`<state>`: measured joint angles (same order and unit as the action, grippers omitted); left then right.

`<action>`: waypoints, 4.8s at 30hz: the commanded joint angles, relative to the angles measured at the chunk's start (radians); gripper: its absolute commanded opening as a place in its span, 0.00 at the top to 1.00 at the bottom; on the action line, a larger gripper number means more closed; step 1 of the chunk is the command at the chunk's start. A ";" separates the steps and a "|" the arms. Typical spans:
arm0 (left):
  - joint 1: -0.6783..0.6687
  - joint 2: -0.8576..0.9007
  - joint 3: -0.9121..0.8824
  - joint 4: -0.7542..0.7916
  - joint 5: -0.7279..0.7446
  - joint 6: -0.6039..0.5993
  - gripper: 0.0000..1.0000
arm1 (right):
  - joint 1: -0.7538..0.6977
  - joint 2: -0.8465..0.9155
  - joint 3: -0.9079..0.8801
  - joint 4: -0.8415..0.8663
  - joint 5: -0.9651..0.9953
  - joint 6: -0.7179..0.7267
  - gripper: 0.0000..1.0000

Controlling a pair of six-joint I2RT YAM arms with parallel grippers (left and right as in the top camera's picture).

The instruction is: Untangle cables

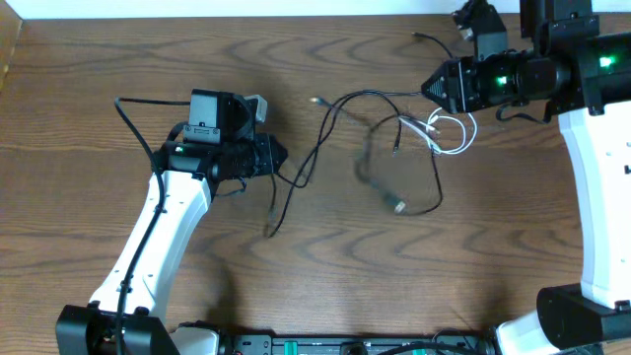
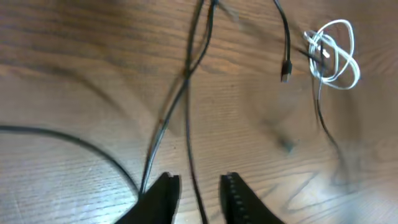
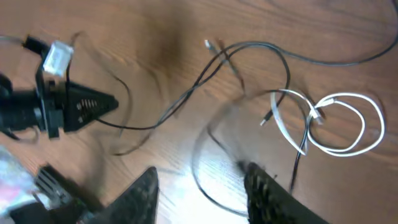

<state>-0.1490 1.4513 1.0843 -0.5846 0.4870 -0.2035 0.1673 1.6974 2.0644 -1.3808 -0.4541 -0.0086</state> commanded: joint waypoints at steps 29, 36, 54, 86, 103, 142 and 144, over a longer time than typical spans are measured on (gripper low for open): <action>-0.171 0.008 0.016 0.027 -0.130 0.012 0.42 | 0.006 0.056 -0.665 0.455 0.352 -0.126 0.33; -0.171 0.008 0.016 0.020 -0.130 0.012 0.42 | 0.007 0.056 -0.763 0.630 0.350 -0.229 0.33; -0.171 0.008 0.016 0.017 -0.130 0.012 0.42 | 0.006 0.056 -0.896 0.828 0.286 -0.228 0.76; -0.171 0.008 0.016 0.017 -0.130 0.012 0.42 | -0.134 -0.264 -0.785 0.617 0.314 0.137 0.99; -0.171 0.008 0.016 0.017 -0.130 0.012 0.42 | -0.149 -0.259 -0.785 0.621 0.278 0.057 0.99; -0.171 0.008 0.016 0.021 -0.130 0.012 0.42 | -0.060 -0.238 -0.784 0.386 -0.201 -0.674 0.99; -0.171 0.008 0.016 0.021 -0.130 0.012 0.41 | -0.053 -0.237 -0.784 0.382 -0.011 -0.658 0.83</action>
<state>-0.3164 1.4517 1.0851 -0.5655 0.3637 -0.2047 0.1089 1.4563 1.2739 -0.9977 -0.4858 -0.5110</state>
